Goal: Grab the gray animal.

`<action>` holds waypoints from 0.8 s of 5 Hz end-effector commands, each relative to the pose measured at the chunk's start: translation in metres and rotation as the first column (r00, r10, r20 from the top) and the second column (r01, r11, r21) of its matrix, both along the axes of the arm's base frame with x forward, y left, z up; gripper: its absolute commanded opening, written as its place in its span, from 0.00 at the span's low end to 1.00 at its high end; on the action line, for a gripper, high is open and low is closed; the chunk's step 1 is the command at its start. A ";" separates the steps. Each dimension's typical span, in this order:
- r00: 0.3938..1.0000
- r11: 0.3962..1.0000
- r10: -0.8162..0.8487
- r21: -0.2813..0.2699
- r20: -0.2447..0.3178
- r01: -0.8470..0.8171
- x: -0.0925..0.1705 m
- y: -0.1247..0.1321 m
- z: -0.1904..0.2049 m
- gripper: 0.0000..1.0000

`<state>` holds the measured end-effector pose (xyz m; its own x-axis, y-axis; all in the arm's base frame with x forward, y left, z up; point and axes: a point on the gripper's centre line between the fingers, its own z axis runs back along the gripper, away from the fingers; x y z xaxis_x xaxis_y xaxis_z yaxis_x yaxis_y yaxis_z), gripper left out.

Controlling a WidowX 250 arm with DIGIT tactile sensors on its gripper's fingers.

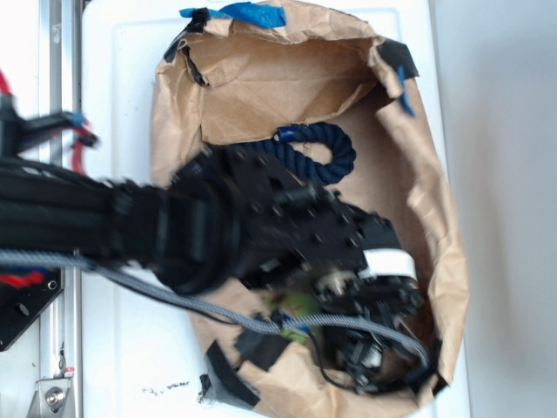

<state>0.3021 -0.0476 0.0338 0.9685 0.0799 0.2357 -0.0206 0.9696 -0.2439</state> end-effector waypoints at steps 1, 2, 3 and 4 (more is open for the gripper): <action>0.989 0.991 0.131 -0.034 0.064 -0.129 -0.010 0.043 0.085 0.00; 0.974 0.972 0.228 0.061 -0.010 -0.227 -0.016 0.055 0.107 0.00; 0.943 0.925 0.327 0.183 0.058 -0.332 -0.034 0.062 0.131 0.00; 0.951 0.934 0.309 0.187 0.011 -0.305 -0.040 0.067 0.144 0.00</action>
